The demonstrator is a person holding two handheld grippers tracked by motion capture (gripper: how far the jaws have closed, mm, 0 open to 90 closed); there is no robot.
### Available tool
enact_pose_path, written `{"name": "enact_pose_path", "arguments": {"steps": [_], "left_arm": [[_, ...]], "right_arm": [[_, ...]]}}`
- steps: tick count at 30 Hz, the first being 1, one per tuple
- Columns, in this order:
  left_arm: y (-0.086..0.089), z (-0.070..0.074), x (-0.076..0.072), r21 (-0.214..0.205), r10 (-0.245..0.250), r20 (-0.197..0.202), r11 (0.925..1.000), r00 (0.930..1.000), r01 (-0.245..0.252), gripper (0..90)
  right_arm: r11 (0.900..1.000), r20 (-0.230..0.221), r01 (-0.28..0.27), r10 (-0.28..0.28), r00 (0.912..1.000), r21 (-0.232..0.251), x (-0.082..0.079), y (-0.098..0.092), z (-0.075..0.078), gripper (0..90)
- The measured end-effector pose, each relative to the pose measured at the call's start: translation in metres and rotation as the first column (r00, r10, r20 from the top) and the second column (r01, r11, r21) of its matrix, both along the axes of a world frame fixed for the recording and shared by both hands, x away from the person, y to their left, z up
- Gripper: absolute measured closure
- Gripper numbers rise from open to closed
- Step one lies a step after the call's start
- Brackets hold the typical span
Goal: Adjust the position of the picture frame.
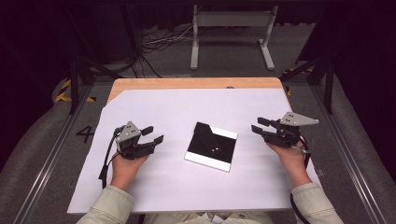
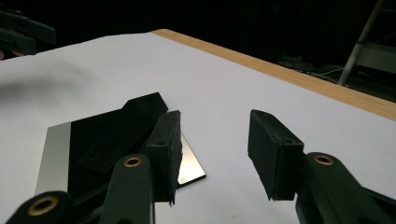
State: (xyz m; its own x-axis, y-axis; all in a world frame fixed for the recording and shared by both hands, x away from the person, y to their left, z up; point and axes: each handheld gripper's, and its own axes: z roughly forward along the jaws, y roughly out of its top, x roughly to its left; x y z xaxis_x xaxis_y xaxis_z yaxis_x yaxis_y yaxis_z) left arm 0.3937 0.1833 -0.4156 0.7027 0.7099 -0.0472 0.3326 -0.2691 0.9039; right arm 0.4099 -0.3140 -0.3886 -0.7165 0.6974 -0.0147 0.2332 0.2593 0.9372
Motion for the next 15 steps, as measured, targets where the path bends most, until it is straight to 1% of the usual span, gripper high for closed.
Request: {"name": "enact_pose_path", "arguments": {"steps": [2, 5, 6, 8, 9, 11, 12, 15], "left_arm": [[-0.002, 0.000, 0.001, 0.011, -0.004, -0.002, 0.9999, 1.0000, 0.004, 44.0], [-0.008, 0.000, 0.001, 0.013, -0.013, -0.017, 0.9998, 0.9998, 0.013, 45.2], [-0.009, 0.000, 0.001, 0.011, -0.016, -0.011, 0.9998, 0.9998, 0.017, 45.5], [-0.014, 0.000, 0.002, -0.003, -0.025, -0.015, 0.9997, 0.9996, 0.025, 45.9], [-0.016, 0.001, 0.002, -0.004, -0.033, -0.017, 0.9994, 0.9993, 0.033, 46.1], [-0.021, 0.002, 0.002, -0.016, -0.053, -0.029, 0.9985, 0.9982, 0.053, 47.7], [-0.023, 0.002, 0.002, -0.025, -0.055, -0.039, 0.9982, 0.9977, 0.054, 48.1], [-0.029, 0.005, 0.000, -0.044, -0.093, -0.042, 0.9949, 0.9948, 0.091, 48.8]], "right_arm": [[1.0000, 0.002, -0.004, 0.004, 1.0000, -0.004, 0.000, 0.000, 0.000, 55.2], [1.0000, 0.000, -0.006, 0.006, 1.0000, -0.005, -0.001, 0.001, 0.001, 55.2], [1.0000, -0.001, -0.006, 0.006, 1.0000, -0.005, -0.001, 0.000, 0.000, 55.2], [1.0000, -0.002, -0.005, 0.005, 1.0000, -0.005, -0.002, 0.000, 0.000, 55.2], [1.0000, -0.003, -0.004, 0.004, 1.0000, -0.005, -0.002, -0.001, 0.000, 55.3], [1.0000, -0.005, -0.002, 0.002, 1.0000, -0.005, -0.003, -0.001, 0.000, 55.4], [1.0000, -0.005, -0.001, 0.001, 1.0000, -0.006, -0.004, -0.002, 0.000, 55.4], [0.9999, -0.004, 0.003, -0.003, 1.0000, -0.010, -0.006, -0.003, 0.001, 55.5]]}}
